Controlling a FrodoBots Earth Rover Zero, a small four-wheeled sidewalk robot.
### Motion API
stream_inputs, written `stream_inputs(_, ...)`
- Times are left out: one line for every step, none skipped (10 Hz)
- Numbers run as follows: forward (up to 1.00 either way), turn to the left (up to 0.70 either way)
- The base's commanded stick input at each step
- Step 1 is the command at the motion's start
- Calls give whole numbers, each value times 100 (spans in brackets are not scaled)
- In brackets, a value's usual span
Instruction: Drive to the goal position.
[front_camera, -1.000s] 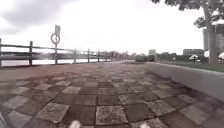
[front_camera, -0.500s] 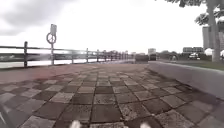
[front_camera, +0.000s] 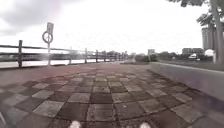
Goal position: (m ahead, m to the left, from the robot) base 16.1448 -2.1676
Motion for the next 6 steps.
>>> stream_inputs(70, 0)
stream_inputs(70, 0)
stream_inputs(70, 0)
stream_inputs(70, 0)
stream_inputs(70, 0)
stream_inputs(70, 0)
